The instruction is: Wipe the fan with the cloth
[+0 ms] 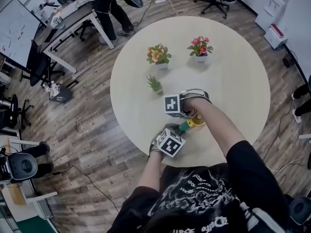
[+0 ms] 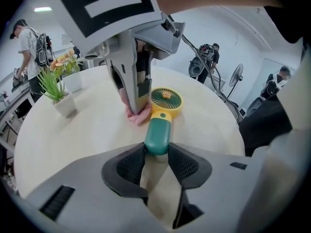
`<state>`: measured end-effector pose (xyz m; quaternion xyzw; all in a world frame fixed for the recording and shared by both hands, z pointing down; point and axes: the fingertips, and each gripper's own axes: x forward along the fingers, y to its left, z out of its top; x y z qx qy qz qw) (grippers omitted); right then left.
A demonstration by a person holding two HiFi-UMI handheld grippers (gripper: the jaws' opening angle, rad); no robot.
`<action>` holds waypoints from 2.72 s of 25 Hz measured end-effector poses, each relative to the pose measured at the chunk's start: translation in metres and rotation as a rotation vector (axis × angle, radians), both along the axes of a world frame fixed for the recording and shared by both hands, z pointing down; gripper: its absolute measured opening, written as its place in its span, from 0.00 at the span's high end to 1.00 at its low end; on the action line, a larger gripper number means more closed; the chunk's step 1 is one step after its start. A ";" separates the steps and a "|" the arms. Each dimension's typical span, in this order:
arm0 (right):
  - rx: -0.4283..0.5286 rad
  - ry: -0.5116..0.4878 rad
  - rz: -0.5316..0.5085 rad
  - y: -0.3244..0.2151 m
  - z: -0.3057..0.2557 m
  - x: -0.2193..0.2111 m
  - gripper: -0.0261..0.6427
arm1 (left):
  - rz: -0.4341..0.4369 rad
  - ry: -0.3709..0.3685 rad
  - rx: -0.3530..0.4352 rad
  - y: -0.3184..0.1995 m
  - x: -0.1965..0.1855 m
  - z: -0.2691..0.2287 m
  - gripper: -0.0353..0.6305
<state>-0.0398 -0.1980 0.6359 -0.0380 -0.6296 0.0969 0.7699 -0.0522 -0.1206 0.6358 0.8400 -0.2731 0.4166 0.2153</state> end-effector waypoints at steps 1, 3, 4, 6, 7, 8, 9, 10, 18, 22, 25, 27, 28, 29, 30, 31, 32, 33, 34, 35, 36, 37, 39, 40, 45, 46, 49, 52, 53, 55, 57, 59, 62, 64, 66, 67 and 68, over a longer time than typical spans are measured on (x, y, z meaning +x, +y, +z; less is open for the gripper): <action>0.003 -0.019 0.034 -0.003 0.000 0.001 0.89 | 0.000 0.000 0.000 0.000 0.000 0.000 0.69; 0.010 -0.049 0.087 -0.008 0.000 0.004 0.89 | 0.002 -0.001 -0.001 0.000 0.000 0.001 0.69; 0.015 -0.055 0.107 -0.011 0.000 0.006 0.89 | 0.002 -0.002 -0.001 0.000 0.000 0.001 0.69; 0.023 -0.056 0.148 -0.016 -0.002 0.013 0.89 | -0.003 -0.001 0.003 0.000 0.001 0.000 0.69; 0.027 -0.052 0.168 -0.017 -0.003 0.016 0.89 | -0.006 0.001 0.006 0.001 0.001 0.000 0.69; 0.032 -0.049 0.185 -0.018 -0.004 0.018 0.89 | -0.010 0.002 0.009 0.001 0.001 0.000 0.69; 0.038 -0.046 0.197 -0.019 -0.004 0.020 0.89 | -0.015 0.004 0.011 0.001 0.000 0.000 0.69; 0.046 -0.044 0.204 -0.020 -0.004 0.021 0.89 | -0.019 0.006 0.009 0.000 0.000 0.000 0.69; 0.087 -0.053 0.353 -0.032 -0.001 0.034 0.89 | -0.042 0.014 0.010 -0.001 0.001 0.001 0.69; 0.103 -0.071 0.493 -0.036 0.000 0.045 0.89 | -0.052 0.018 0.002 -0.001 0.001 0.000 0.69; 0.096 -0.104 0.634 -0.041 0.001 0.057 0.89 | -0.061 0.017 0.008 -0.002 0.000 0.000 0.69; 0.065 -0.156 0.755 -0.042 0.003 0.062 0.89 | -0.061 0.015 0.011 -0.003 0.001 0.000 0.69; 0.047 -0.181 0.816 -0.042 0.004 0.065 0.89 | -0.059 0.013 0.012 -0.002 0.001 0.001 0.69; 0.028 -0.204 0.872 -0.040 0.004 0.069 0.89 | -0.058 0.011 0.014 -0.002 0.001 0.001 0.69; 0.009 -0.226 0.922 -0.039 0.004 0.072 0.89 | -0.058 0.009 0.015 -0.002 0.001 0.001 0.69; -0.009 -0.246 0.966 -0.038 0.005 0.075 0.89 | -0.060 0.008 0.016 -0.002 0.001 0.002 0.69; -0.026 -0.264 1.002 -0.036 0.005 0.079 0.89 | -0.064 0.008 0.016 -0.003 0.001 0.002 0.69; -0.038 -0.277 1.034 -0.035 0.006 0.082 0.89 | -0.072 0.010 0.015 -0.004 0.001 0.002 0.70; -0.046 -0.288 1.061 -0.033 0.007 0.086 0.89 | -0.083 0.013 0.012 -0.005 0.001 0.002 0.70; -0.049 -0.296 1.085 -0.032 0.007 0.089 0.89 | -0.096 0.014 0.009 -0.005 0.000 0.001 0.71; -0.047 -0.305 1.109 -0.031 0.007 0.092 0.89 | -0.112 0.013 0.005 -0.006 0.000 0.001 0.72; -0.041 -0.316 1.132 -0.030 0.007 0.094 0.89 | -0.128 0.010 0.005 -0.007 -0.001 0.001 0.73; -0.027 -0.343 1.185 -0.029 0.007 0.096 0.89 | -0.148 0.001 0.013 -0.007 -0.002 0.001 0.76; -0.020 -0.358 1.214 -0.029 0.008 0.097 0.89 | -0.147 -0.004 0.020 -0.007 -0.002 0.001 0.76; -0.007 -0.420 1.283 -0.030 0.009 0.099 0.89 | -0.043 -0.067 0.071 -0.008 -0.003 0.000 0.60; -0.006 -0.426 1.279 -0.030 0.009 0.099 0.89 | -0.004 -0.077 0.087 -0.010 -0.003 -0.002 0.52; -0.009 -0.434 1.283 -0.028 0.010 0.104 0.89 | 0.132 -0.090 0.160 -0.018 0.008 -0.013 0.50; -0.009 -0.450 1.287 -0.027 0.008 0.106 0.89 | 0.295 -0.089 0.210 -0.024 0.029 -0.020 0.49; -0.010 -0.454 1.287 -0.026 0.007 0.107 0.89 | 0.348 -0.096 0.214 -0.024 0.036 -0.019 0.49; -0.014 -0.460 1.299 -0.023 0.006 0.109 0.89 | 0.415 -0.119 0.217 -0.023 0.045 -0.013 0.49; -0.018 -0.476 1.323 -0.021 0.006 0.109 0.89 | 0.429 -0.142 0.234 -0.025 0.050 -0.008 0.56; -0.015 -0.495 1.343 -0.020 0.005 0.108 0.89 | 0.412 -0.164 0.237 -0.028 0.052 -0.006 0.60; 0.018 -0.528 1.399 -0.021 0.002 0.113 0.89 | 0.349 -0.197 0.183 -0.032 0.055 -0.008 0.60; 0.037 -0.562 1.472 -0.020 0.000 0.117 0.89 | 0.324 -0.225 0.152 -0.032 0.056 -0.008 0.60; 0.044 -0.594 1.554 -0.015 0.001 0.123 0.89 | 0.308 -0.233 0.129 -0.029 0.057 -0.007 0.60; 0.046 -0.607 1.595 -0.012 0.002 0.126 0.89 | 0.297 -0.231 0.119 -0.028 0.057 -0.007 0.60; 0.051 -0.621 1.633 -0.009 0.002 0.130 0.89 | 0.284 -0.232 0.113 -0.027 0.056 -0.007 0.60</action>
